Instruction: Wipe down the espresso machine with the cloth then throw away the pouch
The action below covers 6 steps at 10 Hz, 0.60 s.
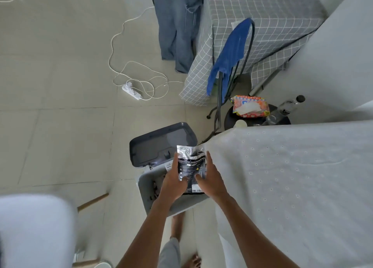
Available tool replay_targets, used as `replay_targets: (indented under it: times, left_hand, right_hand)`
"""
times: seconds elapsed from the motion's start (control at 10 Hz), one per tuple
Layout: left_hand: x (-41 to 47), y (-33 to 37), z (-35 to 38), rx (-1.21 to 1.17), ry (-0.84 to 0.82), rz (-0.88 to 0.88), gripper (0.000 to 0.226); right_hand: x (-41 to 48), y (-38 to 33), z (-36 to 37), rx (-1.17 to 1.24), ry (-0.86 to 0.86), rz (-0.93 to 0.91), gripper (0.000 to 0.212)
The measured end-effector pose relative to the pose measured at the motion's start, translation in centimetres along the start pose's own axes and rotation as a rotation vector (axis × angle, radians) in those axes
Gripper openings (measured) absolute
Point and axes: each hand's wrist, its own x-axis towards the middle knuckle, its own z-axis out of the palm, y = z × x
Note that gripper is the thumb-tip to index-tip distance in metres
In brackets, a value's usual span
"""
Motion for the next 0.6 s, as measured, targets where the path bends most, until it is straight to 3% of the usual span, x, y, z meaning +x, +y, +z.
replay_targets:
  times: [0.2,0.3,0.4,0.6]
  left_hand:
    - [5.6,-4.9,3.4,-0.039,-0.193,-0.155,0.099]
    - [6.8,-5.9,3.8,-0.054,-0.304,-0.206,0.095]
    - [6.4,-6.1,2.9,-0.003,-0.333,-0.254,0.083]
    - [2.2,-5.3,0.3,0.137,-0.247,-0.154,0.072]
  right_hand:
    - [6.0,7.6,6.4,-0.011,-0.003,0.095,0.087]
    - [6.1,6.9,5.9,-0.038,-0.001,0.111,0.087]
    - [5.0,6.0,4.9,-0.074,-0.06,0.154,0.081]
    - [1.2,4.0,3.6,-0.124,-0.078,0.103,0.071]
